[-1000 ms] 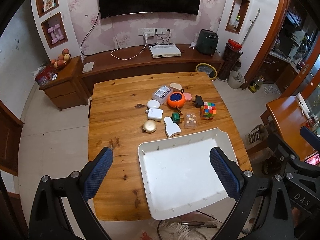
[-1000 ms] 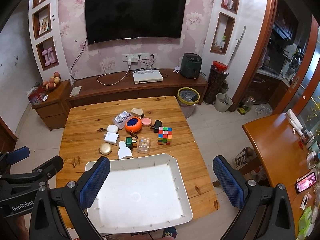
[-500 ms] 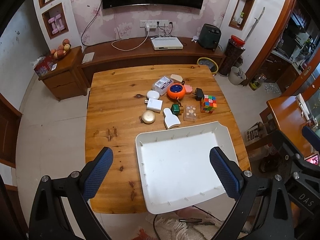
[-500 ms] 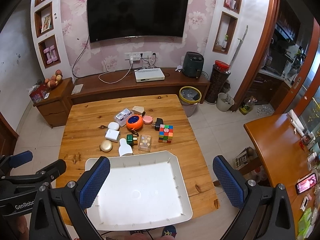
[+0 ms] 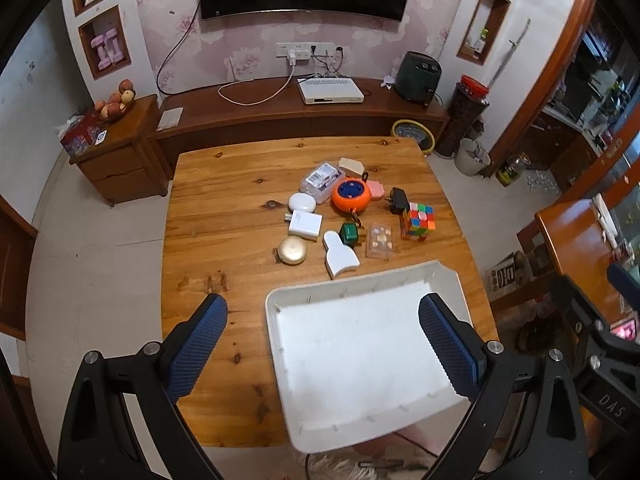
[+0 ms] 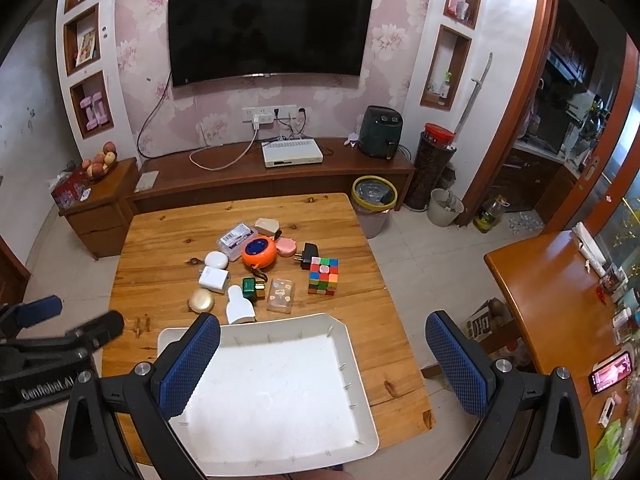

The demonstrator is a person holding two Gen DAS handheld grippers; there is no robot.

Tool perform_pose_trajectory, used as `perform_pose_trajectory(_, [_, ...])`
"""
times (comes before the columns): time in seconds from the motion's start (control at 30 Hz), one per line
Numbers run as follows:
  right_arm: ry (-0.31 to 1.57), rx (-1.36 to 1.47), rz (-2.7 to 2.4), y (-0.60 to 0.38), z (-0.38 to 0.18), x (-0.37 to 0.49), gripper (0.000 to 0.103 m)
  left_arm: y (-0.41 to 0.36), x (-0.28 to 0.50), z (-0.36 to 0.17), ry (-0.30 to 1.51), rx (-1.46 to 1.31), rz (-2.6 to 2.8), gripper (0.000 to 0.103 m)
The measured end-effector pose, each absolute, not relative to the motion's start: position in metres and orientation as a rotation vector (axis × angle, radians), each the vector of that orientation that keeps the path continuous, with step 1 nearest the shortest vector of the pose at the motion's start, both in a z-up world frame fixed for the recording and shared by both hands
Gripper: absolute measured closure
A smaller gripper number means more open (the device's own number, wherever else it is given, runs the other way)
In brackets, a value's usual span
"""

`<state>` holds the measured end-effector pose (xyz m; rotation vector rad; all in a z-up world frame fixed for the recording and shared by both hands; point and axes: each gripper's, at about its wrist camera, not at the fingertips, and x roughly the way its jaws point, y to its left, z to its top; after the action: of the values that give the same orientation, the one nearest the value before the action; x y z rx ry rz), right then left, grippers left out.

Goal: Organize rigid objects
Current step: 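Reach the right tool to the Rubik's cube while the left tool grasps the white scraper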

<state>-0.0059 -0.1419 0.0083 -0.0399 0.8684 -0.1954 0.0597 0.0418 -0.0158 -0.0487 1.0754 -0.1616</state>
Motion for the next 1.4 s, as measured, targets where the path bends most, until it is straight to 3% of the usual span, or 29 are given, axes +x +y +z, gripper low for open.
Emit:
perform_pose_trajectory(0.5, [0.972,-0.066,-0.123,-0.213,-0.039,0.104,0.000,0.047,0.141,-0.036,1.124,-0.124,0.025,0.006])
perform_pose_trajectory(0.83, [1.188,0.052,-0.035,-0.277,-0.124,0.205,0.001,-0.005,0.195,-0.146,1.423,-0.089,0.035,0.006])
perform_pose_trajectory(1.0, [1.296,0.079,-0.033,-0.279,-0.176,0.236,0.008,-0.033,0.213,-0.205,1.531,-0.011,0.035,0.006])
perform_pose_trajectory(1.4, [1.428,0.094,0.000,-0.255,-0.247,0.269,0.008,-0.029,0.234,-0.277,1.677,-0.170,0.109,0.006])
